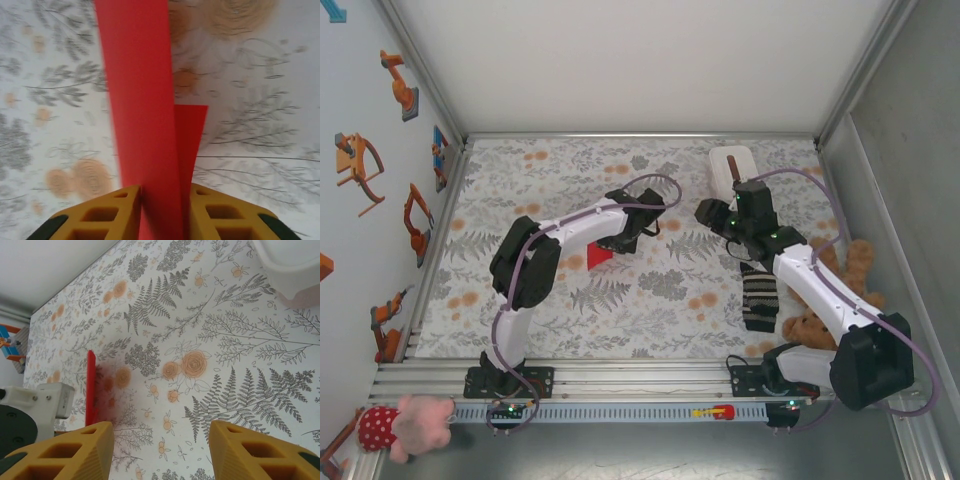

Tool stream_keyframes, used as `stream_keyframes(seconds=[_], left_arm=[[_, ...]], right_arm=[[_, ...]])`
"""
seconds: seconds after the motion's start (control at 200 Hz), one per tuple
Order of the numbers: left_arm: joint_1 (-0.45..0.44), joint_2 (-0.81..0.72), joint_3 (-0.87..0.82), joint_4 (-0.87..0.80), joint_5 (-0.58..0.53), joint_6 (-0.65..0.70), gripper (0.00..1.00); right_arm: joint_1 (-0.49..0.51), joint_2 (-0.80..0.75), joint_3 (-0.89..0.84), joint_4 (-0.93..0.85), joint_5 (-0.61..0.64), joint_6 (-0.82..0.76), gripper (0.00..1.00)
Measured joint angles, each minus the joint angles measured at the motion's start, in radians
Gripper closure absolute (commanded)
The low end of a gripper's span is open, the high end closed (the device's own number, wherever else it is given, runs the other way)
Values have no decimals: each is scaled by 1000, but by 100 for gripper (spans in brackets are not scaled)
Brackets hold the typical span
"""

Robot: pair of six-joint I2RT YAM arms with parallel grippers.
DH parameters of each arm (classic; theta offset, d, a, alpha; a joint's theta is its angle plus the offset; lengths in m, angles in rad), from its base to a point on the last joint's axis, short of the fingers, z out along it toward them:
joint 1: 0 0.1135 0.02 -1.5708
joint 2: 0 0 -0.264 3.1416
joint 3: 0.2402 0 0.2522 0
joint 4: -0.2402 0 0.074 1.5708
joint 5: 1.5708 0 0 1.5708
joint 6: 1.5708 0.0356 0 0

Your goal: Fold a paper plane with a square sheet of paper (pick it up from the middle)

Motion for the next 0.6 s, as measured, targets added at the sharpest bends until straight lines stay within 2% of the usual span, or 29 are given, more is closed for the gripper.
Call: stream_keyframes(seconds=[0.285, 0.326, 0.376, 0.471, 0.601], left_arm=[[50, -90, -191, 257, 358, -14, 39], [68, -124, -229, 298, 408, -21, 37], [92, -170, -267, 338, 456, -28, 33], [143, -259, -326, 401, 510, -44, 24], [216, -377, -415, 455, 517, -64, 14]], right_arm=[[-1, 25, -2, -6, -21, 16, 47], [0, 40, -2, -5, -32, 16, 41], [2, 67, -2, 1, -44, 16, 41], [24, 122, -1, 6, -58, 18, 41], [104, 219, 20, 9, -66, 18, 47]])
